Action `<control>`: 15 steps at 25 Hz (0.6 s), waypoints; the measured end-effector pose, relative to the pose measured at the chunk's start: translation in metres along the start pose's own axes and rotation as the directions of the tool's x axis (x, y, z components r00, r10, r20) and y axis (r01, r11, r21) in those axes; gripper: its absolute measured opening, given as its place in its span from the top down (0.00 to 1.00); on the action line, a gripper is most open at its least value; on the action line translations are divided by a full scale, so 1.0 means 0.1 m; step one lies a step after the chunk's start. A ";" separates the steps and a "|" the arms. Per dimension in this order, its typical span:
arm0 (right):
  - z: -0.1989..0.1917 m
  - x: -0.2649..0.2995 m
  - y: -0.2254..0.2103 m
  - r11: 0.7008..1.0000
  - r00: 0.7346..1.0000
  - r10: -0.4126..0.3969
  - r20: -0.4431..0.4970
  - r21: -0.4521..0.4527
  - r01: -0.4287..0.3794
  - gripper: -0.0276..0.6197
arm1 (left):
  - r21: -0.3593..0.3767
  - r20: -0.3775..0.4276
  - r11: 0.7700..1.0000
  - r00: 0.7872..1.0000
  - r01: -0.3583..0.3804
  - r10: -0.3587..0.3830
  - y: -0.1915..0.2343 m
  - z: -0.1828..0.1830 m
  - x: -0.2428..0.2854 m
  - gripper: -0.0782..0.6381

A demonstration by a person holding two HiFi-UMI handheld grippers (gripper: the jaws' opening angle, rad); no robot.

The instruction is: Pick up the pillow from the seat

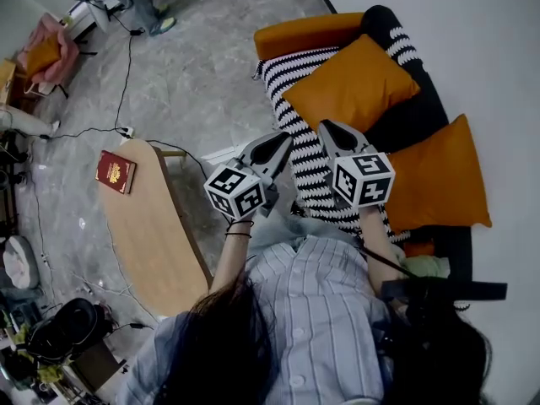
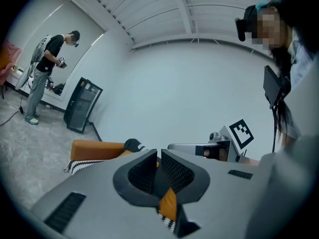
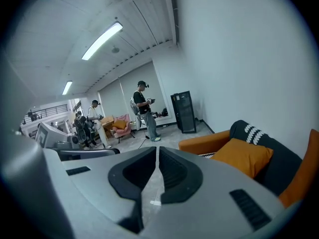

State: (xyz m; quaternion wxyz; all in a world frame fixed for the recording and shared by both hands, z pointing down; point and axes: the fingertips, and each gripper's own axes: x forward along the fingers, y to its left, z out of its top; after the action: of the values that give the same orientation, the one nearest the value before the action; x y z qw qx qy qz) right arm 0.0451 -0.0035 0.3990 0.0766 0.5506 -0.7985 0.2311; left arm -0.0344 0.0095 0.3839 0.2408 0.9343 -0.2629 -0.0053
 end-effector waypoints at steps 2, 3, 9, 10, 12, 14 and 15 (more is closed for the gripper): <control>0.04 0.00 -0.08 1.000 1.000 -0.007 0.005 0.010 0.006 0.91 | 0.007 -0.013 1.000 1.000 0.008 -0.008 -0.02 0.01 0.08 0.87; 0.05 0.00 -0.11 1.000 1.000 -0.009 0.007 0.015 0.009 0.91 | 0.011 -0.018 1.000 1.000 0.012 -0.012 -0.03 0.02 0.12 0.87; 0.01 -0.03 -0.26 0.999 1.000 -0.027 0.007 0.035 0.027 0.91 | 0.014 -0.037 0.999 0.999 0.030 -0.030 -0.01 0.03 0.31 0.87; 0.01 -0.03 -0.29 0.999 0.999 -0.032 0.008 0.037 0.032 0.91 | 0.012 -0.039 0.999 0.999 0.035 -0.035 0.00 0.03 0.35 0.87; 0.03 -0.02 -0.36 0.998 0.999 -0.045 0.010 0.040 0.045 0.91 | 0.009 -0.045 0.999 0.998 0.047 -0.047 0.03 0.04 0.44 0.87; 0.04 0.00 -0.44 0.997 0.998 -0.058 0.007 0.042 0.058 0.91 | 0.005 -0.053 0.998 0.997 0.058 -0.057 0.06 0.03 0.54 0.87; 0.04 0.00 -0.49 0.997 0.998 -0.064 0.004 0.042 0.063 0.91 | 0.002 -0.056 0.998 0.997 0.062 -0.062 0.07 0.03 0.60 0.87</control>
State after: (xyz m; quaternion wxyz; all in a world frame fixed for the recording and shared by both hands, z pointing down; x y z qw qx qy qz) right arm 0.0901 -0.0196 0.4090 0.0703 0.5779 -0.7757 0.2438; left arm 0.0131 -0.0265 0.3915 0.2459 0.9423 -0.2269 0.0138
